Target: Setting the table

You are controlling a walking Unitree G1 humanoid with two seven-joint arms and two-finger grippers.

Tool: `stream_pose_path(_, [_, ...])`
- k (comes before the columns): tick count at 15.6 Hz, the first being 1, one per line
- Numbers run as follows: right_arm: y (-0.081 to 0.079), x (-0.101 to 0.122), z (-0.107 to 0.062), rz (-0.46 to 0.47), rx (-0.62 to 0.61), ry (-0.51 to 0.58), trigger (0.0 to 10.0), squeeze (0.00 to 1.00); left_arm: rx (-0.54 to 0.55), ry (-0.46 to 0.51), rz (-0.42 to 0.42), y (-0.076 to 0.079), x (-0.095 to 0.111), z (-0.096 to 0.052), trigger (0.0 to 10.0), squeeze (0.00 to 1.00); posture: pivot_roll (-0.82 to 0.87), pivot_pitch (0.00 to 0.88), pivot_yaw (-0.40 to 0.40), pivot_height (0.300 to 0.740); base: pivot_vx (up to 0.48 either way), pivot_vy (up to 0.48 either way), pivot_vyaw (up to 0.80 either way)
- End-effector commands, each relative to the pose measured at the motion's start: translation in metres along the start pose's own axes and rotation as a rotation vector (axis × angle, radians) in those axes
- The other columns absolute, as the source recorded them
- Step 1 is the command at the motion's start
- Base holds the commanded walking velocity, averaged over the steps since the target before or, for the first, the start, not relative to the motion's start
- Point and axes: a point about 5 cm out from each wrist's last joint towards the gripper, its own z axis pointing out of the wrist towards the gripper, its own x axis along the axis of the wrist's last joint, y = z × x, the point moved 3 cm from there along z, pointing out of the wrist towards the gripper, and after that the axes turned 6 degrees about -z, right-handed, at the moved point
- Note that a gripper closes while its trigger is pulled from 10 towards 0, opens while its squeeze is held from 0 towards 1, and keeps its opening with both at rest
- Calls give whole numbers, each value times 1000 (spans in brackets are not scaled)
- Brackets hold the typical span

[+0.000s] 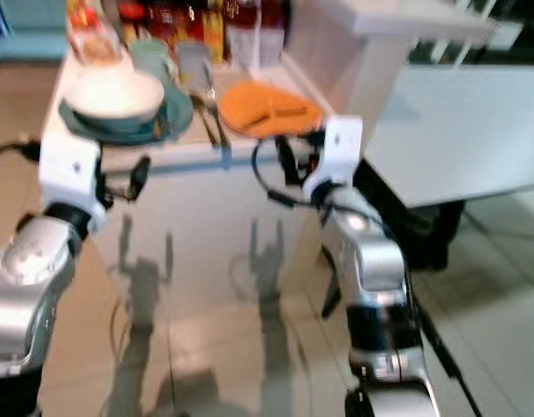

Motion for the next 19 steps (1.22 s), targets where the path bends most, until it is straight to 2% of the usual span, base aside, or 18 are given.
stream_pose_path(1, [16, 1, 0, -4, -43, 2, 10000, 0, -31, 28, 2, 10, 6, 1, 10000, 1000, 29, 0, -88, 740, 424, 0, 0])
stream_pose_path(6, [25, -3, 3, 6, -96, -37, 10000, 0, -54, 44, 3, 11, 10, 1, 10000, 1000, 29, 0, -86, 740, 425, 0, 0])
stream_pose_path(10, [32, -11, -4, 37, -112, -65, 10000, 0, -104, 81, -5, 21, 19, 2, 10000, 1000, 29, 0, -81, 740, 424, 0, 0])
stream_pose_path(11, [32, -11, -7, 64, -107, -59, 10000, 0, -116, 96, -8, 23, 22, 3, 10000, 1000, 27, 0, -77, 740, 416, 0, -788])
stream_pose_path(12, [31, -6, -12, 95, -86, -32, 10000, 0, -116, 118, -16, 23, 27, 4, 10000, 1000, 27, 0, -77, 740, 420, 0, -788])
stream_pose_path(14, [24, -3, -21, 91, -46, -5, 10000, 0, -119, 140, -30, 21, 33, 6, 10000, 1000, 25, 0, -76, 740, 418, 0, -788])
stream_pose_path(15, [17, -5, -30, 94, -19, 4, 10000, 0, -130, 146, -39, 21, 36, 7, 10000, 1000, 24, 0, -76, 740, 337, 0, 0])
stream_pose_path(17, [7, -16, -42, 91, 24, -22, 10000, 0, -234, 134, -41, 31, 34, 9, 10000, 1000, 20, 0, -66, 740, 0, 0, 0])
stream_pose_path(19, [12, -23, -43, 77, -17, -64, 10000, 0, -296, 140, -17, 39, 33, 14, 10000, 1000, 18, 0, -63, 740, 0, 0, 0])
